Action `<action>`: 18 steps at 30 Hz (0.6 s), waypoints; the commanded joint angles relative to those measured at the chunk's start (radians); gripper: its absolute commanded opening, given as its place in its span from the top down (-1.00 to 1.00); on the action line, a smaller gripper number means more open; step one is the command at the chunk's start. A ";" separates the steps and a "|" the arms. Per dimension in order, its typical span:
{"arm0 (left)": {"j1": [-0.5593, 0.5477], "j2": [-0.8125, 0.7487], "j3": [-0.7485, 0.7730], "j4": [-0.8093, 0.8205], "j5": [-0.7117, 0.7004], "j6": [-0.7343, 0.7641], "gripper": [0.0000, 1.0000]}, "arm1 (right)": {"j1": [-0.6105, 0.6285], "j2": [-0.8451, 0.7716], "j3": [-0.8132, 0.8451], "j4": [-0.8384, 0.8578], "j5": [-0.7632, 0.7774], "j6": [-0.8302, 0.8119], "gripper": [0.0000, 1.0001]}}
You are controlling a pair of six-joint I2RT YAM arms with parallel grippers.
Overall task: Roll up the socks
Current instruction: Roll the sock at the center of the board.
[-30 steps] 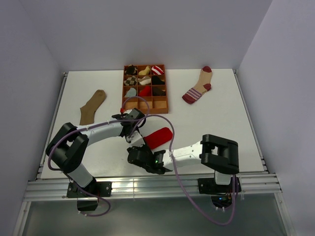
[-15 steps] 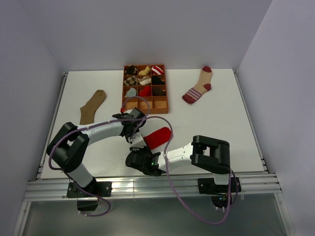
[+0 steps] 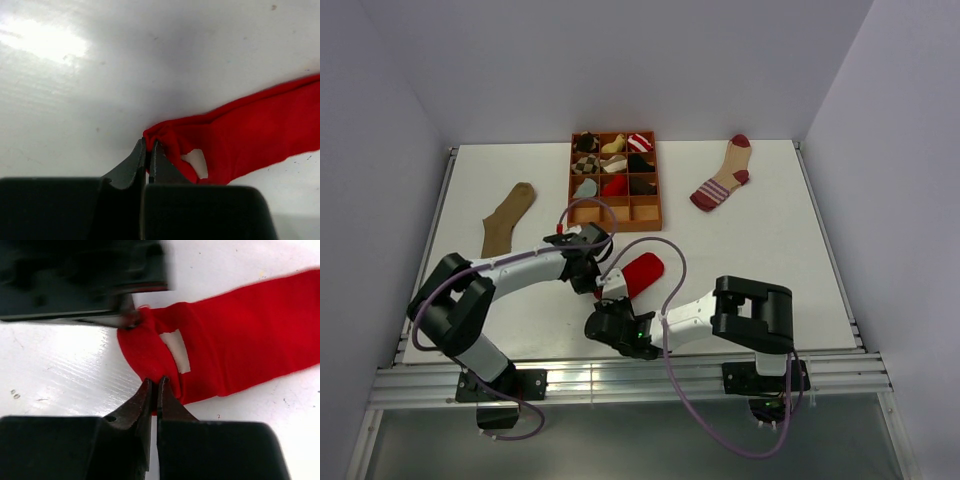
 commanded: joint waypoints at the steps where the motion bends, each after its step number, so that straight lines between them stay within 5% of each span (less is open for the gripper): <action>1: 0.012 -0.084 -0.073 -0.051 0.003 -0.080 0.99 | -0.031 0.038 -0.124 -0.077 -0.181 0.025 1.00; 6: 0.026 -0.196 -0.135 0.041 -0.006 -0.147 0.98 | -0.063 -0.046 -0.215 0.047 -0.342 0.032 1.00; 18: 0.028 -0.295 -0.185 0.121 -0.040 -0.173 0.16 | -0.243 -0.155 -0.405 0.334 -0.827 0.066 1.00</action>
